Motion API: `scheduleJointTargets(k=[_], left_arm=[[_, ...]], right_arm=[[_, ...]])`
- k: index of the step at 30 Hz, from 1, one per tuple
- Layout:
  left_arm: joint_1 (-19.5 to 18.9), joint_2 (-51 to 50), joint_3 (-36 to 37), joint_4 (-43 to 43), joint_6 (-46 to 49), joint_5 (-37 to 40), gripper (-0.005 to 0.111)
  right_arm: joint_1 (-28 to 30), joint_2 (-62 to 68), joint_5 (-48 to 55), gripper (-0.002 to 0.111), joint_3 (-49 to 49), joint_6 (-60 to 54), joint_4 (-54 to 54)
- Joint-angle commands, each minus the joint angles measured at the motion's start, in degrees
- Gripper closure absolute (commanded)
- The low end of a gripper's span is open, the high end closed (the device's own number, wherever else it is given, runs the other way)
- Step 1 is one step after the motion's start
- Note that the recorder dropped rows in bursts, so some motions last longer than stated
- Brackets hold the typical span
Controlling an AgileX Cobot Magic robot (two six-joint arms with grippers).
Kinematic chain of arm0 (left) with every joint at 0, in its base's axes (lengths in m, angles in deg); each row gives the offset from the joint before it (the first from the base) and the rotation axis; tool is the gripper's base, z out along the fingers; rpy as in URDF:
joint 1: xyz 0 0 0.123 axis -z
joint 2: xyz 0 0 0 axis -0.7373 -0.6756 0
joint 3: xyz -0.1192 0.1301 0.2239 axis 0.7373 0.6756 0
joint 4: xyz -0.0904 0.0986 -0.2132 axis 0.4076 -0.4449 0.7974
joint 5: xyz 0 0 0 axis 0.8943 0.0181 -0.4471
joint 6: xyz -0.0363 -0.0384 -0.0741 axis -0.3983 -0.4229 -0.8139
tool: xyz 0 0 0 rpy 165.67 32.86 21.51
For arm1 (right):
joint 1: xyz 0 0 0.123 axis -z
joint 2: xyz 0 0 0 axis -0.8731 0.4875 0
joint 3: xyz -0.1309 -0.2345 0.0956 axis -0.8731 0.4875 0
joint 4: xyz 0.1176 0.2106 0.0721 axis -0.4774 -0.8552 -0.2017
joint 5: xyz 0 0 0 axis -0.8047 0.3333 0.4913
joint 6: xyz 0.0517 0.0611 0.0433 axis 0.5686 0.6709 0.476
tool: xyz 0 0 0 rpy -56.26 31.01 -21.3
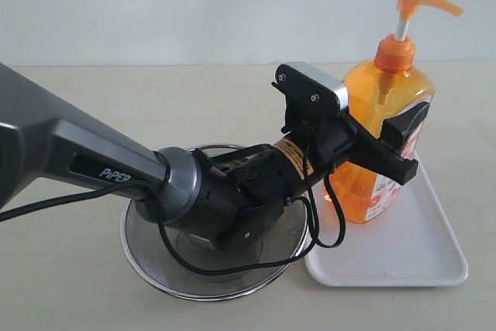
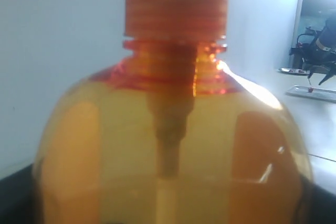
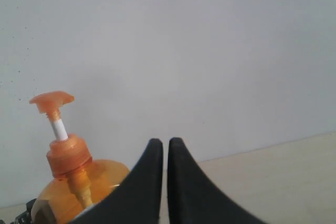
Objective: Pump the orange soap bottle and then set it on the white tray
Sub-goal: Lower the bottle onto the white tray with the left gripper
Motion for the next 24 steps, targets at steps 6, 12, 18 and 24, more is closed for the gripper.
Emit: scheduleJointTargets(k=[6, 12, 18, 24], left_arm=[[0.2, 0.8, -0.8, -0.8, -2.2, -4.3, 0.026], [0.2, 0.8, -0.8, -0.8, -2.2, -4.3, 0.026], [0.2, 1.3, -0.7, -0.8, -2.3, -3.3, 0.026], [0.2, 2.1, -0.7, 0.4, -5.1, 0.4, 0.026]], right_arm=[[0.0, -0.1, -0.4, 0.108, 0.2, -0.4, 0.0], [0.0, -0.1, -0.4, 0.108, 0.2, -0.4, 0.0], [0.0, -0.1, -0.4, 0.108, 0.2, -0.4, 0.0], [0.0, -0.1, -0.4, 0.108, 0.2, -0.4, 0.0]])
